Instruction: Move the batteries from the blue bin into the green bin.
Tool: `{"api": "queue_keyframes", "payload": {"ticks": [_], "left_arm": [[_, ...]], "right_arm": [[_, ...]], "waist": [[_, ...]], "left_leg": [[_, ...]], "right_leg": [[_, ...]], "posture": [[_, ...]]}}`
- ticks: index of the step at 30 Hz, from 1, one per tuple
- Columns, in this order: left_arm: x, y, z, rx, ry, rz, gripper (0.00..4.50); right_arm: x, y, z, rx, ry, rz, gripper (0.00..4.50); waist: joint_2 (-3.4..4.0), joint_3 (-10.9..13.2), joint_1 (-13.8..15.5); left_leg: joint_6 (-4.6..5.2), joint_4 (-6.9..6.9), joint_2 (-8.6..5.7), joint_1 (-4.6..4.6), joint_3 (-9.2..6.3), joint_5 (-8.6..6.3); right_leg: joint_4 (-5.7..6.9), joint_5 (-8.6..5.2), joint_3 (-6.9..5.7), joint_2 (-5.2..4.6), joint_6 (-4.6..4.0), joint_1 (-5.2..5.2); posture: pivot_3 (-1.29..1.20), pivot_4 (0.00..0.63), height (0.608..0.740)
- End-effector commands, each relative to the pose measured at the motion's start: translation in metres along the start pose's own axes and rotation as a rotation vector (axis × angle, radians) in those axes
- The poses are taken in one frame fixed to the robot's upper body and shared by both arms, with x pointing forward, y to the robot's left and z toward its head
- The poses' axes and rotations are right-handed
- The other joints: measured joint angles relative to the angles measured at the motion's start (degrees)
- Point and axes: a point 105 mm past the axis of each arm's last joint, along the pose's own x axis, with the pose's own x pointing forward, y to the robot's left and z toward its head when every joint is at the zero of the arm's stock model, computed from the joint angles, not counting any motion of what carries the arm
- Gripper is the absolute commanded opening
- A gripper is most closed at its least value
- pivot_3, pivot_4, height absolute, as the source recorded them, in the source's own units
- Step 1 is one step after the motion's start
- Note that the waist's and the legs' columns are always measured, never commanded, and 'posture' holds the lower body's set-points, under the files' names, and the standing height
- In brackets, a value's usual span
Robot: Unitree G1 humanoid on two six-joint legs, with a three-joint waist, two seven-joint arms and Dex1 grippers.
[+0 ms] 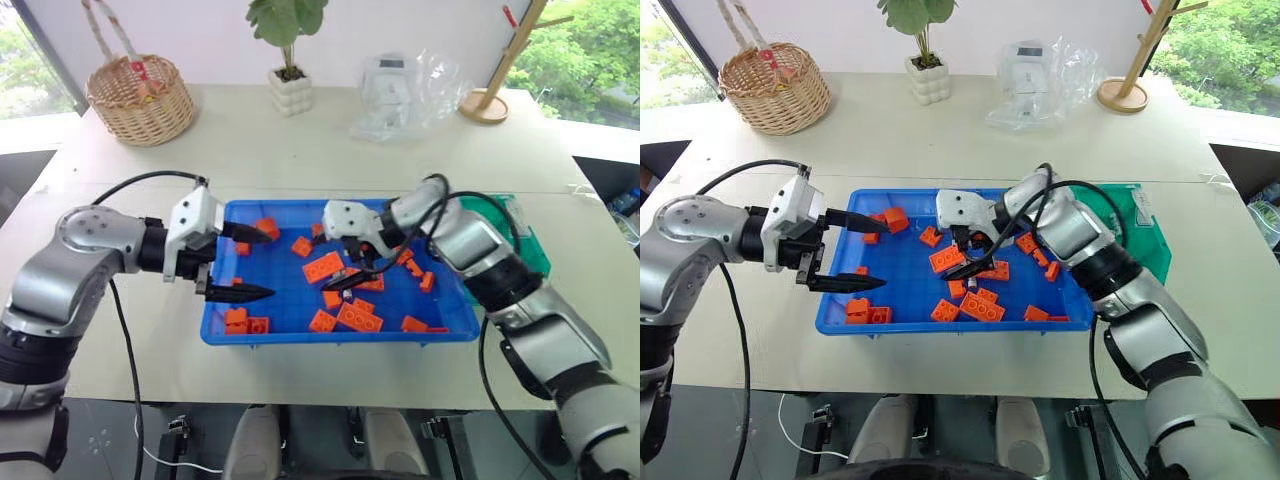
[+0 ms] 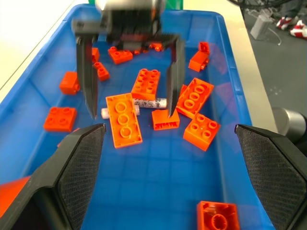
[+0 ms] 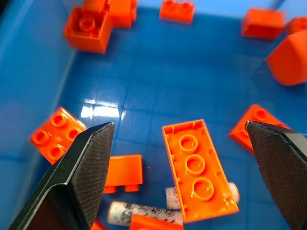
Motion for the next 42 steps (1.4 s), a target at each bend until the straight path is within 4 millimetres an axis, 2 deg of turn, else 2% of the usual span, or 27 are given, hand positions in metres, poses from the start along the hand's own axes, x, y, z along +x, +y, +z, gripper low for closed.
{"api": "queue_keyframes", "payload": {"ticks": [1, 3, 6, 10, 12, 17, 19, 24, 27, 30, 32, 34, 37, 41, 42], "left_arm": [[-0.007, -0.003, 0.01, 0.035, -0.013, 0.036, 4.5], [-0.008, -0.005, 0.011, 0.031, -0.015, 0.048, 4.5], [-0.01, -0.006, 0.012, 0.029, -0.016, 0.064, 4.5], [-0.012, -0.006, 0.011, 0.026, -0.01, 0.075, 4.5], [-0.012, -0.005, 0.012, 0.026, -0.011, 0.077, 4.5], [-0.01, -0.002, 0.014, 0.033, -0.023, 0.067, 4.5], [-0.008, -0.001, 0.016, 0.036, -0.029, 0.061, 4.5], [-0.008, 0.002, 0.018, 0.039, -0.036, 0.053, 4.5], [-0.007, 0.003, 0.018, 0.041, -0.035, 0.052, 4.5], [-0.007, 0.003, 0.018, 0.043, -0.034, 0.052, 4.5], [-0.007, 0.003, 0.016, 0.044, -0.029, 0.05, 4.5], [-0.008, 0.002, 0.015, 0.043, -0.025, 0.048, 4.5], [-0.007, 0.003, 0.014, 0.041, -0.029, 0.048, 4.5], [-0.005, 0.006, 0.015, 0.044, -0.035, 0.043, 4.5], [-0.005, 0.006, 0.015, 0.045, -0.035, 0.042, 4.5]], "right_arm": [[0.004, -0.009, 0.002, -0.064, 0.028, 0.014, 4.48], [0.008, -0.012, -0.001, -0.059, 0.038, 0.028, 4.48], [0.01, -0.014, -0.003, -0.048, 0.029, 0.05, 3.65], [0.011, -0.016, 0.008, -0.036, -0.019, 0.058, 1.6], [0.012, -0.016, 0.013, -0.046, -0.034, 0.06, 1.6], [0.025, -0.011, 0.07, -0.049, -0.215, 0.086, 1.6], [0.032, -0.007, 0.083, -0.063, -0.238, 0.096, 1.6], [0.053, -0.004, 0.094, -0.052, -0.261, 0.06, 1.6], [0.052, -0.008, 0.095, -0.036, -0.266, 0.009, 1.6], [0.026, -0.024, 0.081, -0.02, -0.229, -0.1, 1.6], [0.007, -0.031, 0.061, -0.013, -0.163, -0.165, 1.6], [-0.008, -0.03, 0.04, 0.005, -0.103, -0.188, 1.6], [-0.02, -0.022, 0.012, 0.062, -0.052, -0.198, 2.39], [-0.02, -0.008, -0.01, 0.088, -0.01, -0.19, 4.48], [-0.019, -0.006, -0.012, 0.092, -0.008, -0.189, 4.48]], "waist": [[0.0, 0.0, -0.1], [0.0, 0.0, -0.2], [0.0, 0.0, -0.2], [0.01, 0.0, -0.2], [0.01, 0.0, -0.2], [0.01, 0.0, -0.4], [0.01, 0.0, -0.4], [0.0, 0.0, -0.1], [0.0, 0.0, 0.0], [0.0, 0.0, 0.0], [0.0, 0.0, 0.2], [-0.01, 0.0, 0.2], [-0.02, 0.0, -0.1], [0.0, 0.0, -0.6], [0.0, 0.0, -0.6]], "left_leg": [[0.0, 0.0, 0.0, 0.0, 0.0, 0.0], [0.0, 0.0, 0.0, 0.01, 0.0, 0.0], [0.0, 0.0, 0.01, 0.02, -0.01, 0.0], [0.0, 0.0, 0.01, 0.02, -0.01, 0.0], [-0.01, 0.0, 0.02, 0.05, 0.0, 0.0], [-0.01, -0.01, 0.03, 0.05, 0.0, 0.0], [-0.01, -0.03, 0.04, 0.05, 0.01, 0.0], [-0.03, -0.02, 0.01, 0.04, 0.0, 0.01], [-0.03, -0.01, 0.0, 0.04, 0.01, 0.01], [-0.03, -0.01, 0.0, 0.03, -0.01, 0.01], [-0.03, -0.01, -0.01, 0.03, 0.0, 0.01], [-0.03, -0.01, -0.02, 0.01, -0.01, 0.01], [-0.02, -0.04, -0.02, 0.01, 0.01, 0.01], [-0.02, -0.1, 0.03, 0.03, 0.05, 0.01], [-0.02, -0.1, 0.05, 0.03, 0.05, 0.01]], "right_leg": [[0.0, 0.0, 0.0, 0.0, 0.0, 0.0], [0.01, 0.0, 0.0, 0.0, 0.0, 0.0], [0.04, 0.0, 0.0, 0.01, 0.0, 0.0], [0.04, 0.0, 0.0, 0.01, 0.0, 0.0], [0.05, 0.0, 0.0, 0.0, 0.0, 0.01], [0.07, 0.0, 0.0, 0.01, -0.01, 0.0], [0.12, 0.01, 0.0, 0.03, -0.01, -0.06], [0.17, 0.01, 0.0, -0.01, -0.01, -0.05], [0.14, 0.01, 0.0, -0.03, -0.01, -0.04], [0.14, 0.01, 0.0, -0.03, -0.01, -0.05], [0.14, 0.01, 0.0, -0.04, -0.02, -0.04], [0.09, 0.0, 0.0, -0.05, -0.02, -0.02], [0.02, 0.0, 0.0, -0.05, -0.02, -0.01], [0.11, 0.0, 0.01, 0.06, -0.02, -0.14], [0.14, 0.0, 0.01, 0.09, -0.02, -0.16]], "posture": [[0.0, 0.15, 0.736], [0.0, 0.15, 0.736], [0.0, 0.15, 0.736], [0.0, 0.15, 0.736], [0.0, 0.15, 0.736], [0.0, 0.15, 0.736], [0.0, 0.15, 0.736], [0.0, 0.15, 0.736], [0.0, 0.15, 0.736], [0.0, 0.15, 0.736], [0.0, 0.15, 0.736], [0.0, 0.15, 0.736], [0.0, 0.15, 0.736], [0.0, 0.15, 0.736], [0.0, 0.15, 0.736]]}}
